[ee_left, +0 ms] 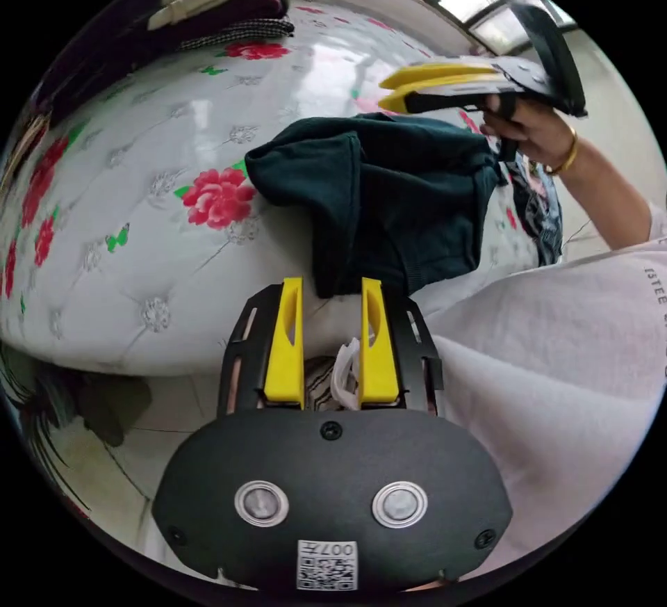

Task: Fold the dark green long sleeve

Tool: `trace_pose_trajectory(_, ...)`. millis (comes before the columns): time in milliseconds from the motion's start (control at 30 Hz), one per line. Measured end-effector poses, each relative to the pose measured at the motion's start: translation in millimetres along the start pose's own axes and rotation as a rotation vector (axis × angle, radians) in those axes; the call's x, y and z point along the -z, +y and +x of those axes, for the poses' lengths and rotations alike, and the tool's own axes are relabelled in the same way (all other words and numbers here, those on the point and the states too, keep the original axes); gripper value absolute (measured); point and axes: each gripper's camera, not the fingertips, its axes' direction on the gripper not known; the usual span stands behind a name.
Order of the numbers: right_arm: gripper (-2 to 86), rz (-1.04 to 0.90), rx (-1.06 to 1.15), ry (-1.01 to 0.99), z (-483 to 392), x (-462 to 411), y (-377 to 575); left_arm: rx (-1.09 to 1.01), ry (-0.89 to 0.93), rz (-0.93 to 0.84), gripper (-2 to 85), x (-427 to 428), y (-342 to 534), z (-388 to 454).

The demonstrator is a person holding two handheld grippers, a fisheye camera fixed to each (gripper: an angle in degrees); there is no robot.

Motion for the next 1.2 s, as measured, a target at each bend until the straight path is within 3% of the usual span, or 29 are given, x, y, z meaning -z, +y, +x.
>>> trace_pose_trajectory(200, 6.8, -0.227, -0.037, -0.112, 2, -79, -42, 0.009, 0.096, -0.034, 4.8, 4, -33, -6)
trace_pose_trajectory(300, 3.9, -0.208, -0.142, -0.180, 9, -80, -35, 0.062, 0.085, 0.013, 4.2, 25, -27, -15)
trace_pose_trajectory(533, 1.8, 0.370, -0.373, 0.040, 11, 90, 48, 0.001, 0.076, 0.253, 7.9, 99, -27, 1)
trace_pose_trajectory(667, 1.7, 0.618, -0.539, 0.199, -19, 159, 119, -0.064, 0.141, 0.230, 13.2, 100, -44, 18)
trace_pose_trajectory(933, 1.6, 0.782, -0.626, 0.325, -94, 194, 191, -0.277, 0.169, 0.199, 16.8, 87, -109, 106)
trace_pose_trajectory(1200, 1.5, 0.892, -0.589, 0.368, -152, 230, 225, -0.254, 0.328, 0.168, 17.9, 64, -184, 169)
